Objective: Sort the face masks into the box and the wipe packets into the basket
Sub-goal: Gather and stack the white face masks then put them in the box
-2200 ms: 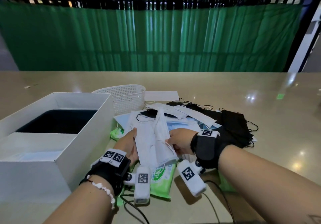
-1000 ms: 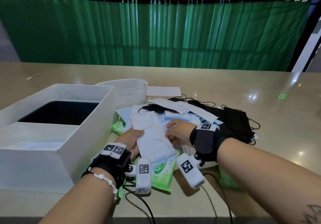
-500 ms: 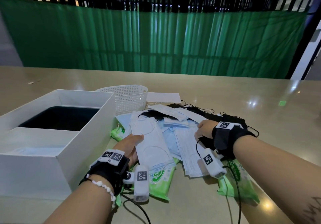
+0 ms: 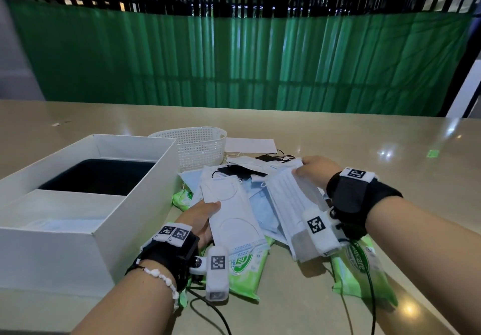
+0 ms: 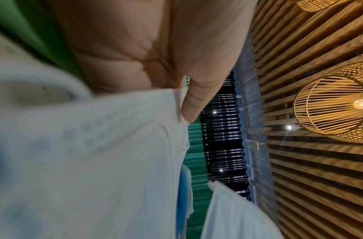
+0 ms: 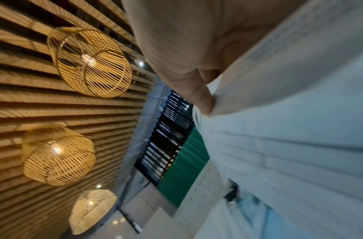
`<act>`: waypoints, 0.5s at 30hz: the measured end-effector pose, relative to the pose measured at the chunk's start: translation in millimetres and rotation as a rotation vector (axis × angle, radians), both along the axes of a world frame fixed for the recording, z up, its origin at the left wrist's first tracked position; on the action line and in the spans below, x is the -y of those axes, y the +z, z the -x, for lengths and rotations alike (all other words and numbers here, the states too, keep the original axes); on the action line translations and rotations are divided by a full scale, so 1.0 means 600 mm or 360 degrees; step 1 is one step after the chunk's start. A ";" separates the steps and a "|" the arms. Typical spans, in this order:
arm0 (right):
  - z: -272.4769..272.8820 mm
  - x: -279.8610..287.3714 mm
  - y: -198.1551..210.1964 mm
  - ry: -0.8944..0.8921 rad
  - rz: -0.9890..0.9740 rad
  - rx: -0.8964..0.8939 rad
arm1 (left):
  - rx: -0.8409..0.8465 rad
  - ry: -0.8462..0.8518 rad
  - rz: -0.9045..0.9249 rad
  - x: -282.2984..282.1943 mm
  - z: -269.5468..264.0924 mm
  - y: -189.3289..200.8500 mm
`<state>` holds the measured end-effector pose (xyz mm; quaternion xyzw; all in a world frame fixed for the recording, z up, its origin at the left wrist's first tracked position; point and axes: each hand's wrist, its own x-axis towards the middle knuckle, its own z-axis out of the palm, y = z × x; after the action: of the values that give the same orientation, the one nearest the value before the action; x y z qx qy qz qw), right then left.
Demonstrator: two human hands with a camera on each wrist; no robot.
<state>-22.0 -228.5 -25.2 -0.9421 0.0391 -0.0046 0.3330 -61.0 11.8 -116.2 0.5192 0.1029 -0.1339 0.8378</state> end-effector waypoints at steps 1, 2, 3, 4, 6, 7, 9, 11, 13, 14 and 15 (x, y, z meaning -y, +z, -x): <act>0.002 -0.005 0.008 0.0024 -0.0104 0.0028 | 0.0011 -0.0008 0.0014 0.000 0.000 -0.001; 0.004 -0.010 0.016 0.0062 -0.0221 0.0037 | 0.0017 -0.0012 0.0036 0.000 0.002 0.000; 0.007 -0.018 0.023 0.0114 -0.0354 0.0003 | 0.0016 -0.0009 0.0055 0.001 0.004 0.001; 0.007 -0.027 0.028 0.0167 -0.0505 -0.0034 | 0.0011 0.0002 0.0075 0.001 0.005 0.002; -0.009 -0.036 0.025 0.0227 -0.0728 -0.0061 | 0.0003 0.0022 0.0110 0.000 0.003 0.001; -0.020 -0.044 0.020 0.0274 -0.0771 -0.0055 | -0.0016 0.0039 0.0136 0.000 0.002 0.000; -0.027 -0.069 0.018 0.0318 -0.0852 -0.0063 | -0.0057 0.0094 0.0207 0.000 0.000 0.001; -0.019 -0.098 0.026 0.0295 -0.1008 -0.0092 | -0.0049 0.0122 0.0293 0.000 -0.003 0.005; -0.010 -0.121 0.025 0.0235 -0.1217 -0.0173 | -0.0041 0.0123 0.0332 -0.001 -0.003 0.010; -0.011 -0.127 0.018 0.0223 -0.1261 -0.0247 | -0.0055 0.0128 0.0328 -0.002 -0.003 0.011; -0.013 -0.132 0.009 0.0221 -0.1248 -0.0325 | -0.0059 0.0133 0.0322 -0.002 -0.002 0.012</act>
<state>-14.3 -149.1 -19.9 -0.7398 0.0072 0.1267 0.6608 -59.9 13.3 -109.2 0.4246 0.1257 -0.1182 0.8888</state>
